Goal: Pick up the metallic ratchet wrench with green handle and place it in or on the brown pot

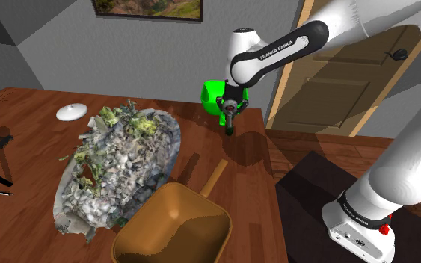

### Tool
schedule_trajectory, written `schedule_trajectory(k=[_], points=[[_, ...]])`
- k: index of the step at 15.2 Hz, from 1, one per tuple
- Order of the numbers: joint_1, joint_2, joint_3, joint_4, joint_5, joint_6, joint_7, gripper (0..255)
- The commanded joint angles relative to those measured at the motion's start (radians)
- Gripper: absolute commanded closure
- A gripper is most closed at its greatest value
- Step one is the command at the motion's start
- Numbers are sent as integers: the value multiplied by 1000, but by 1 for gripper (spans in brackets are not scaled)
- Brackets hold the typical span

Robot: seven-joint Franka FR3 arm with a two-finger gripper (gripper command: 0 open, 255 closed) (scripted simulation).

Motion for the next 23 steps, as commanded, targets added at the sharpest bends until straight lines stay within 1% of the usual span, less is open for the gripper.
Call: schedule_trajectory(k=[1,6,11,15,23], points=[[1,-22,2,12,7,-26,-4,255],[0,-51,2,39,16,-81,-9,255],[58,-114,58,-36,36,-66,93,255],[105,-150,108,-75,50,-58,181,255],[199,-176,219,-98,67,-54,375,255]])
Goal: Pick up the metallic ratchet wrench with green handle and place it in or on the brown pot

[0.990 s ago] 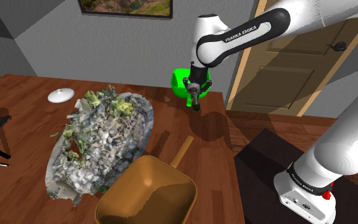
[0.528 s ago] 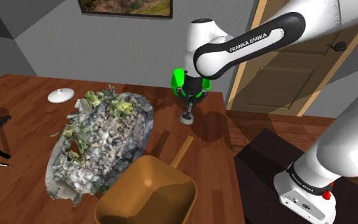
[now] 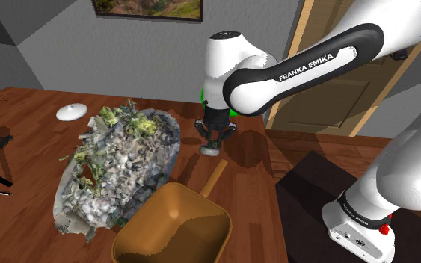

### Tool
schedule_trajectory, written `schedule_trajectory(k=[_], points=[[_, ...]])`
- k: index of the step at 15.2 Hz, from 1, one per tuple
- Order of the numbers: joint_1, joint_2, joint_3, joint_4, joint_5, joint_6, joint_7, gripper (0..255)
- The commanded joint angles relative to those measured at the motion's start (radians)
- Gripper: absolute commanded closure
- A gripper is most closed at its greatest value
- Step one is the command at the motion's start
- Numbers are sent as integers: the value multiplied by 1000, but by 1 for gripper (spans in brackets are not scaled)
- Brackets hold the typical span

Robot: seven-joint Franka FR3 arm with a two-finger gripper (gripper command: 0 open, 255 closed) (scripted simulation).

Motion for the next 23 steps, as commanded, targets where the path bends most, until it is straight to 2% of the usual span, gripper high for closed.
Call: schedule_trajectory(k=[1,8,14,23], points=[[23,-3,28,-2,3,1,52,255],[102,41,129,46,-25,-5,250,255],[179,131,208,136,-96,-22,447,255],[190,210,201,84,-166,91,496,255]])
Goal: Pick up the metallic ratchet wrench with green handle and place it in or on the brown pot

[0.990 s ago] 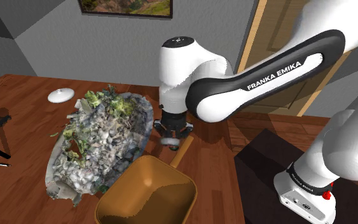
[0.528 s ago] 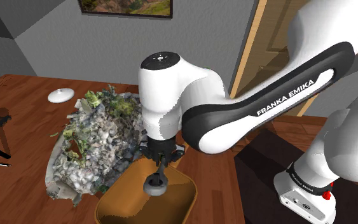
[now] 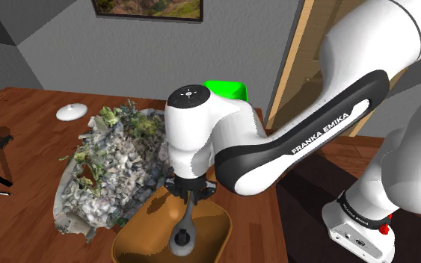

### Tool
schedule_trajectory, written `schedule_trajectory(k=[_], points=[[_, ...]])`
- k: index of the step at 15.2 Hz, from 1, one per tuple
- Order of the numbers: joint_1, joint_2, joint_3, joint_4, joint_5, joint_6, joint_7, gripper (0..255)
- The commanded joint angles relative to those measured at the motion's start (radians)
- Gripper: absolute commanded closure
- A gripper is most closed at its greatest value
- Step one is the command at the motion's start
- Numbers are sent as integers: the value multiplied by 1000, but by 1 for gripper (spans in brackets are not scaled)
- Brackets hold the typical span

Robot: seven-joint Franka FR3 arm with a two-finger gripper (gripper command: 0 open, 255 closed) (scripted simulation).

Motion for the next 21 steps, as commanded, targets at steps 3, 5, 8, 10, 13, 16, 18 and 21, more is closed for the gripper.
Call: schedule_trajectory(k=[3,5,8,10,13,16,18,21], points=[[8,40,-8,-17,-38,49,27,255],[11,55,-12,-23,-53,66,37,255],[11,55,-12,-23,-53,66,37,255],[11,55,-12,-23,-53,66,37,255],[11,55,-12,-23,-53,65,37,0],[11,55,-12,-23,-52,65,37,0],[11,55,-12,-23,-53,66,37,0],[-7,-23,6,7,20,-24,-14,0]])
